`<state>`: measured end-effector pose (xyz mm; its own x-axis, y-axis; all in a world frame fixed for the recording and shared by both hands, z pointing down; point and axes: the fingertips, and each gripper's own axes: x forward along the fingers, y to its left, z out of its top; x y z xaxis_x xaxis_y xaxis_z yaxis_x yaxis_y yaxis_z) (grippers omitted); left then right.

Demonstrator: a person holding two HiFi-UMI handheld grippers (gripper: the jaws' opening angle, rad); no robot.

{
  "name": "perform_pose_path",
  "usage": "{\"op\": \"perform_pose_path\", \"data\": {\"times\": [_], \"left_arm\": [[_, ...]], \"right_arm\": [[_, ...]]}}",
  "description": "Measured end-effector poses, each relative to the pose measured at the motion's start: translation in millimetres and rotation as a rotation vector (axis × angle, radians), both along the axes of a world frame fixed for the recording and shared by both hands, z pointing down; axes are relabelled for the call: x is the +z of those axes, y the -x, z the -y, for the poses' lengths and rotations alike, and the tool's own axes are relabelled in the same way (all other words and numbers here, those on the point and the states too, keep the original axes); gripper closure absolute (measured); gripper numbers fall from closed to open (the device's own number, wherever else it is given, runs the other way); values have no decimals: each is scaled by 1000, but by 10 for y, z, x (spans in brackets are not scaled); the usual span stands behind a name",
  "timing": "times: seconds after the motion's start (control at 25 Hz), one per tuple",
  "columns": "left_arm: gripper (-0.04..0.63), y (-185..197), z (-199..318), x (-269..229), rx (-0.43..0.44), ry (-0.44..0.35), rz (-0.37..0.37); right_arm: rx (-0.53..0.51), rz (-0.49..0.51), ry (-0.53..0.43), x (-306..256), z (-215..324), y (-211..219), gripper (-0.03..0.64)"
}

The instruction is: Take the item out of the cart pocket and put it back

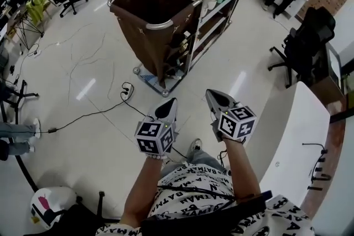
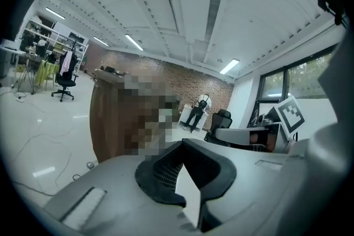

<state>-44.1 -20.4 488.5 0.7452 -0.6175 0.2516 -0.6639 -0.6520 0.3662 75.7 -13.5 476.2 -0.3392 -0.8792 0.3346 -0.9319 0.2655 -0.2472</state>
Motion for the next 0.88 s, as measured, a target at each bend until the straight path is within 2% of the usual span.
{"op": "perform_pose_path", "data": {"times": [0.2,0.6,0.88], "left_arm": [[594,-167,-80,-155,12,-28,4],[592,-380,-66,-300,3,-62,13],[592,-489,-67,-278,6,-54,13]], "right_arm": [[17,-82,-37,-123,-91,-95,612],[-21,-35,-43,-145,-79,-166,611],[-19,-21,-42,-145,-67,-267,611]]}}
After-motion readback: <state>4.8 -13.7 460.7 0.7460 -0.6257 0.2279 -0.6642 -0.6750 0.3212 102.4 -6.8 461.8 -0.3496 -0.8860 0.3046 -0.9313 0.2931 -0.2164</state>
